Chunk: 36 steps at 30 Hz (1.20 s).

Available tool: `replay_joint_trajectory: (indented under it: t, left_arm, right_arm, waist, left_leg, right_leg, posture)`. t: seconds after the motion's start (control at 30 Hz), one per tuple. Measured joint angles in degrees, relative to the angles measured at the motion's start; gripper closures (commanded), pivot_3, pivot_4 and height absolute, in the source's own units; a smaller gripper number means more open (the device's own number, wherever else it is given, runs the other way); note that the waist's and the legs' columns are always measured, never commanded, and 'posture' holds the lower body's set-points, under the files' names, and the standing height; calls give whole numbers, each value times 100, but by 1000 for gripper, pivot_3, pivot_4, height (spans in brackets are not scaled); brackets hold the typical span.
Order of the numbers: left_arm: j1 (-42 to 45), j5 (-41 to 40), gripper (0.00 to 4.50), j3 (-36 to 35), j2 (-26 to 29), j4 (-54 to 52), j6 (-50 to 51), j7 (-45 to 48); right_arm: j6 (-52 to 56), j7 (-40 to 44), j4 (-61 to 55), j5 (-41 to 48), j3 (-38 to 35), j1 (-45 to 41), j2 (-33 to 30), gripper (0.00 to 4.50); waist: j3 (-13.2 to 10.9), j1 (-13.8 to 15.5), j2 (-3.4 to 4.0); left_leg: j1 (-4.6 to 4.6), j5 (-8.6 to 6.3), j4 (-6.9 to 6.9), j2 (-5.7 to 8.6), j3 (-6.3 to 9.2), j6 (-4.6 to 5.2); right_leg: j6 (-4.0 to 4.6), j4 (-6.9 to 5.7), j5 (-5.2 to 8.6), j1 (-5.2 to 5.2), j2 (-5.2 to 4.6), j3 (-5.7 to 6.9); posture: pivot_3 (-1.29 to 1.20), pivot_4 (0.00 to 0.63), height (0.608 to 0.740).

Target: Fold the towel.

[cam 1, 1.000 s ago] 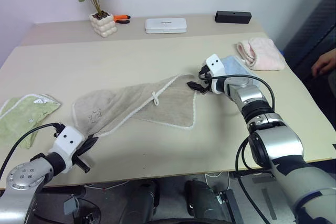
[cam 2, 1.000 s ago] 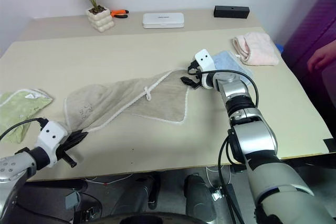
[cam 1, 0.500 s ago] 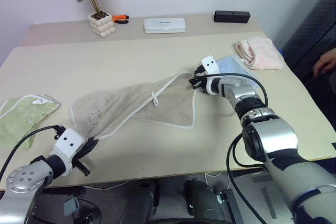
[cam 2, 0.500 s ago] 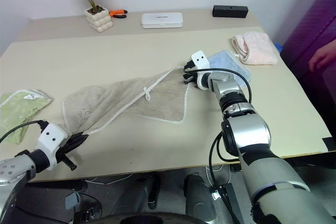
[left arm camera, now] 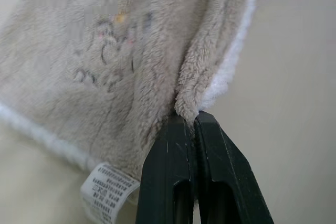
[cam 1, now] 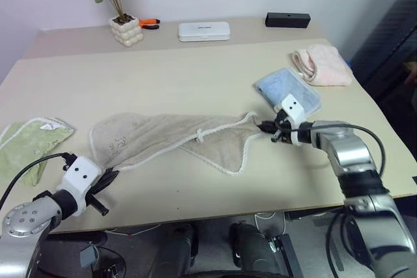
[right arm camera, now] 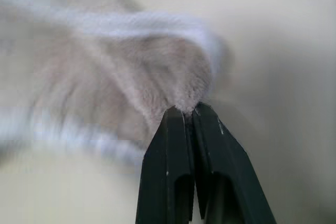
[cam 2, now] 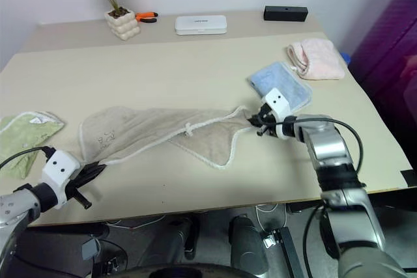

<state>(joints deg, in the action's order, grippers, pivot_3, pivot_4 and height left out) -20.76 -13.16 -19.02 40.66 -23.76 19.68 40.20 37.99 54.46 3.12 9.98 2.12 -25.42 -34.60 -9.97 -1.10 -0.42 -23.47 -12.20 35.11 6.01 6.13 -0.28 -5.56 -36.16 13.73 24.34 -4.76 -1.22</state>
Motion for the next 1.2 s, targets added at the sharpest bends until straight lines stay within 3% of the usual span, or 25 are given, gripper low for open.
replay_joint_trajectory:
  t: [0.03,0.13,0.27,0.7,0.93,1.03,1.17,1.2]
  left_arm:
    - [27,2,4500,24,0,9,1,23]
    - [192,11,4500,114,13,47,3,85]
    - [328,15,4500,213,50,146,3,125]
    - [283,26,4500,297,38,155,-28,107]
    - [201,27,4500,301,36,141,-32,81]
    - [151,26,4500,300,36,116,-32,78]
    - [125,26,4500,298,37,117,-32,79]
    - [132,26,4500,298,37,117,-32,79]
  right_arm:
    - [188,-5,-279,69,-6,132,-42,4452]
    - [339,-99,-547,134,2,237,-71,3612]
    - [309,-254,-477,135,-10,171,-147,1654]
    - [4,-574,1441,157,-30,-1050,272,1654]
    - [-353,-304,1863,79,187,-1180,242,1654]
    - [-421,-104,1839,22,266,-1152,116,2513]
    - [-505,17,1772,-25,324,-1071,-6,4362]
    - [-523,33,1770,-23,327,-1071,-5,4438]
  waist:
    - [0,2,0]
    - [0,36,-1]
    - [0,51,-3]
    - [0,37,-3]
    - [0,38,-2]
    - [0,38,-2]
    - [0,39,-3]
    - [0,37,-3]
  left_leg:
    - [0,0,1,0,0,0]
    - [-1,0,3,1,-1,0]
    - [-2,0,4,2,-1,0]
    - [-2,1,3,2,-1,0]
    - [-2,1,3,3,-1,0]
    - [-2,1,2,3,-1,0]
    - [-2,0,3,3,-1,0]
    - [-2,0,3,3,-1,0]
  right_leg:
    - [0,2,0,0,0,0]
    - [0,5,0,-2,-1,2]
    - [-2,8,-1,-3,-3,3]
    - [-5,7,-4,-3,-1,4]
    - [-10,7,-6,-3,-2,3]
    - [-10,7,-6,-2,-1,4]
    - [-4,6,-3,-3,-2,4]
    - [-4,6,-3,-3,-2,4]
  posture:
    - [0,150,740]
    - [0,150,740]
    - [0,150,740]
    - [0,150,740]
    - [0,150,740]
    - [0,150,740]
    - [0,150,740]
    - [0,150,740]
